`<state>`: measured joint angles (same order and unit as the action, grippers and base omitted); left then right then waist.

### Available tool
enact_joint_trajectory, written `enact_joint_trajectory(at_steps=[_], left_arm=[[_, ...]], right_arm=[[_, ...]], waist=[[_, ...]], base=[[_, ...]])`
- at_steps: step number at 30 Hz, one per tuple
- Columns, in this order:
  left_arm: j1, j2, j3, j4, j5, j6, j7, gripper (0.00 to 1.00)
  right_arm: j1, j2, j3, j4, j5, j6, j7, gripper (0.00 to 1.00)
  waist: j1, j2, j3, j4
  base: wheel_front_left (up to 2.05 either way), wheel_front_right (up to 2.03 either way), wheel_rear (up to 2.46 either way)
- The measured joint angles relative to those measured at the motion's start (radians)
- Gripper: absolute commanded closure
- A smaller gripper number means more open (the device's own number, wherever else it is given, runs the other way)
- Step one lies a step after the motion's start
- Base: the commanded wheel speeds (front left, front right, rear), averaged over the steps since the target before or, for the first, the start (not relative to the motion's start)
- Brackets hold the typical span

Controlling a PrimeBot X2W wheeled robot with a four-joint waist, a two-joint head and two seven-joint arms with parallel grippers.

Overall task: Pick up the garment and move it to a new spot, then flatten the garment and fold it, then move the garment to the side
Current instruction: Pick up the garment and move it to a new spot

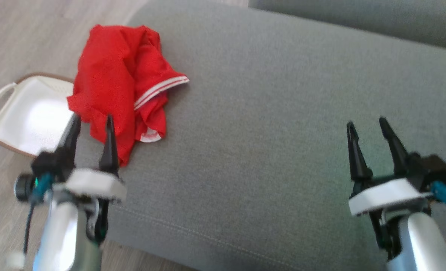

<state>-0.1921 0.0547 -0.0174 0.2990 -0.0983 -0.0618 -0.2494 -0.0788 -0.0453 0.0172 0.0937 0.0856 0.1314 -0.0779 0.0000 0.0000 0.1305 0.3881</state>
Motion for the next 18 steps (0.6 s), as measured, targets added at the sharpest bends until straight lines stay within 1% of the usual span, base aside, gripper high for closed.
enact_joint_trajectory(at_steps=[2,5,11,16,17,18], left_arm=[[-0.059,0.0,0.001,0.033,0.0,-0.008,0.0,0.0],[-0.159,0.002,0.003,0.119,-0.01,-0.021,0.0,0.0],[-0.331,0.019,0.004,0.42,-0.046,-0.045,0.012,0.0],[-0.486,0.043,0.004,0.645,-0.071,-0.054,0.089,0.0],[-0.54,0.044,0.003,0.716,-0.075,-0.054,0.117,0.0],[-0.563,0.044,0.003,0.751,-0.081,-0.056,0.137,0.02]], right_arm=[[-0.019,0.0,0.001,-0.014,-0.012,0.0,0.013,0.0],[-0.061,0.0,0.002,-0.041,-0.032,0.0,0.036,0.0],[-0.084,-0.013,0.02,-0.07,-0.044,0.0,0.072,0.0],[-0.119,-0.026,0.031,-0.087,-0.045,0.0,0.085,0.0],[-0.131,-0.027,0.033,-0.089,-0.045,0.0,0.087,0.0],[-0.136,-0.027,0.033,-0.089,-0.045,0.0,0.087,0.0]], waist=[[0.0,0.0,0.027,-0.004],[0.0,0.0,0.074,-0.013],[0.0002,0.0,0.159,-0.036],[0.0002,0.0,0.217,-0.052],[0.0,0.0,0.234,-0.058],[0.0001,0.0,0.24,-0.06]], base=[[0.0,0.0,0.0],[0.0,0.0,0.0],[0.0,0.0,0.0],[0.0,0.0,0.0],[0.0,0.0,0.0],[0.0,0.0,0.0]])
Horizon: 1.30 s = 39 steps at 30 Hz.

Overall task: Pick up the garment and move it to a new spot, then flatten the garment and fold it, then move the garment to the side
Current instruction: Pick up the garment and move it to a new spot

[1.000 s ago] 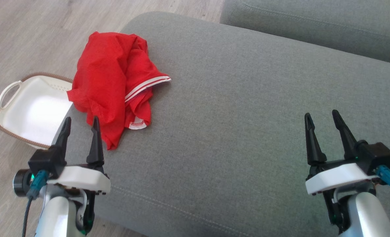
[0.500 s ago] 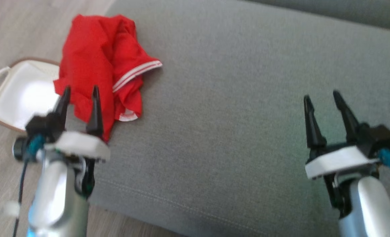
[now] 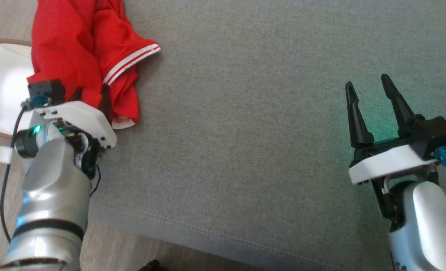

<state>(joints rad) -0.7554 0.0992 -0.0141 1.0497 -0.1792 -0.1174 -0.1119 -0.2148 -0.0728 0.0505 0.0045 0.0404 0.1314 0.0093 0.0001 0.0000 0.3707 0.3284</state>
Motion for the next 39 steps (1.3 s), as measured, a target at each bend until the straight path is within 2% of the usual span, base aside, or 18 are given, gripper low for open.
enact_joint_trajectory(at_steps=[1,2,3,4,10,17,19,23,29,33,35,39], left_arm=[[-0.017,0.001,0.0,0.026,-0.001,-0.003,0.005,0.18],[-0.03,0.002,0.0,0.049,-0.001,-0.002,0.007,0.58],[-0.043,0.005,0.0,0.073,-0.001,-0.002,0.019,0.82],[-0.053,0.008,0.0,0.096,-0.002,-0.002,0.027,1.0],[-0.095,0.024,-0.002,0.173,-0.015,0.004,0.025,1.0],[-0.098,0.056,-0.007,0.122,0.002,0.055,-0.129,1.0],[-0.097,0.063,-0.002,0.067,0.002,0.063,-0.137,1.0],[-0.058,0.068,0.019,-0.159,0.002,0.084,-0.137,1.0],[0.133,0.071,0.026,-0.433,0.015,0.092,-0.137,1.0],[0.242,0.056,0.016,-0.586,0.022,0.092,-0.137,1.0],[0.262,0.05,0.008,-0.619,0.022,0.091,-0.134,1.0],[0.336,0.027,-0.042,-0.751,0.022,0.088,-0.072,1.0]], right_arm=[[-0.002,-0.001,0.0,-0.001,-0.001,0.0,0.0,0.0],[-0.001,-0.001,0.001,-0.002,-0.002,0.0,0.0,0.0],[-0.001,-0.002,0.0,-0.002,-0.002,0.0,0.001,0.0],[-0.001,-0.002,0.0,-0.002,-0.002,0.0,0.001,0.0],[-0.002,-0.002,-0.001,-0.001,-0.002,0.0,0.001,0.0],[-0.001,-0.002,-0.03,0.004,-0.002,0.0,0.0,0.0],[0.0,-0.002,-0.037,0.004,-0.002,0.0,-0.001,0.0],[0.005,0.0,-0.047,0.006,0.001,0.0,-0.014,0.0],[0.05,0.009,-0.054,0.009,0.015,0.0,-0.028,0.0],[0.066,0.018,-0.057,0.008,0.033,0.0,-0.036,0.0],[0.066,0.02,-0.056,0.007,0.037,0.0,-0.036,0.0],[0.086,0.023,-0.053,0.002,0.059,0.0,-0.037,0.0]], waist=[[0.0,0.0,0.005,-0.002],[0.0,0.0,0.009,-0.004],[-0.0001,0.0,0.012,-0.005],[-0.0001,0.0,0.014,-0.006],[-0.0001,0.0,0.018,-0.008],[-0.0001,0.0,-0.012,-0.003],[-0.0001,0.0,-0.03,0.0],[-0.0001,0.0,-0.076,0.001],[-0.0001,0.0,-0.158,-0.014],[-0.0002,0.0,-0.207,-0.042],[-0.0002,0.0,-0.216,-0.052],[-0.0002,0.0,-0.248,-0.101]], base=[[0.0,0.0,0.0],[0.0,0.0,0.0],[0.0,0.0,0.0],[0.0,0.0,0.0],[0.0,0.0,0.0],[0.0,0.0,0.0],[0.0,0.0,0.0],[0.0,0.0,0.0],[0.0,0.0,0.0],[0.0,0.0,0.0],[0.0,0.0,0.0],[0.0,0.0,0.0]])
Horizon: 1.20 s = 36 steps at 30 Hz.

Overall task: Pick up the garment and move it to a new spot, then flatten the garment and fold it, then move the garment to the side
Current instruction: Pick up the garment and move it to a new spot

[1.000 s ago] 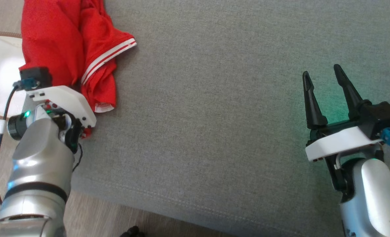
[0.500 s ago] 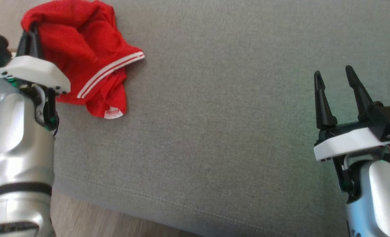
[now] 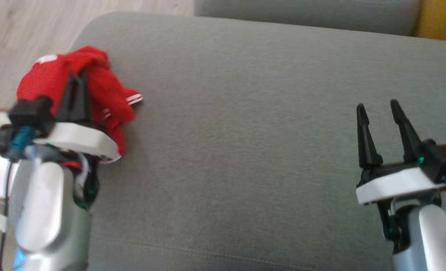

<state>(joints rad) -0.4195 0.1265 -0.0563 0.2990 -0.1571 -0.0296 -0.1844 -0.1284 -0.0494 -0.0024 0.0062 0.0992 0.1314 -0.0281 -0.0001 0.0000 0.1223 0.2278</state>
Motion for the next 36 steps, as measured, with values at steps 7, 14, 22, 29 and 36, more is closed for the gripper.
enact_joint_trajectory(at_steps=[7,14,22,29,36], left_arm=[[0.099,-0.036,-0.109,-0.163,0.0,-0.027,0.091,1.0],[0.098,-0.068,-0.267,-0.174,-0.038,-0.063,0.122,1.0],[-0.052,-0.076,-0.417,-0.13,-0.079,-0.059,0.08,1.0],[-0.179,-0.084,-0.492,-0.03,-0.141,-0.004,0.084,1.0],[-0.188,-0.082,-0.56,0.166,-0.178,-0.004,0.158,0.84]], right_arm=[[0.04,0.002,0.022,-0.005,0.034,0.0,-0.008,0.0],[0.04,0.003,0.027,-0.016,0.05,0.0,-0.018,0.0],[0.039,0.003,0.033,-0.012,0.075,0.0,-0.048,0.0],[0.038,0.003,0.036,0.004,0.099,0.0,-0.078,0.0],[0.016,0.004,0.042,0.026,0.117,0.0,-0.109,0.0]], waist=[[0.0,0.0,-0.026,-0.116],[0.0,0.0,-0.013,-0.26],[0.0,0.0,0.03,-0.425],[0.0,0.0,0.104,-0.524],[0.0001,0.0,0.182,-0.56]], base=[[0.0,0.0,0.0],[0.0,0.0,0.0],[0.0,0.0,0.0],[0.0,0.0,0.0],[0.0,0.0,0.0]])
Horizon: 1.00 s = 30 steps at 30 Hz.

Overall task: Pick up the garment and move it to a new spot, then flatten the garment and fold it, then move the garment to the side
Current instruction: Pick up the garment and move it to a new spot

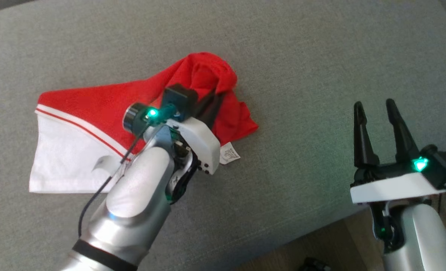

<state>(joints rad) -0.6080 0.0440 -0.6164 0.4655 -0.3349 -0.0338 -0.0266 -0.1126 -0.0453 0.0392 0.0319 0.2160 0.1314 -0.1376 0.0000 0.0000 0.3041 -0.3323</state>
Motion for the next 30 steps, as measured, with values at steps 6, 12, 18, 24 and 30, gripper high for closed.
enact_joint_trajectory(at_steps=[6,12,18,24,30], left_arm=[[-0.023,0.0,-0.055,0.048,0.002,-0.011,-0.041,0.0],[-0.005,0.02,-0.058,0.006,0.035,0.012,-0.162,0.0],[0.107,0.096,0.047,-0.103,0.018,0.092,-0.22,0.0],[0.218,0.144,0.19,-0.184,-0.011,0.147,-0.223,0.0],[0.314,0.168,0.295,-0.227,-0.024,0.149,-0.223,0.0]], right_arm=[[-0.029,0.0,0.007,0.028,0.004,0.0,-0.012,0.0],[-0.027,0.0,0.006,0.048,-0.007,0.0,-0.012,0.0],[-0.019,0.0,-0.004,0.047,-0.034,0.0,0.007,0.0],[-0.016,0.0,-0.013,0.045,-0.056,0.0,0.035,0.0],[0.014,0.0,-0.022,0.04,-0.065,0.0,0.054,0.0]], waist=[[0.0,0.0,0.008,0.017],[0.0,0.0,-0.027,0.06],[0.0,0.0,-0.076,0.142],[0.0,0.0,-0.114,0.221],[0.0,0.0,-0.149,0.278]], base=[[0.0,0.0,0.0],[0.0,0.0,0.0],[0.0,0.0,0.0],[0.0,0.0,0.0],[0.0,0.0,0.0]])
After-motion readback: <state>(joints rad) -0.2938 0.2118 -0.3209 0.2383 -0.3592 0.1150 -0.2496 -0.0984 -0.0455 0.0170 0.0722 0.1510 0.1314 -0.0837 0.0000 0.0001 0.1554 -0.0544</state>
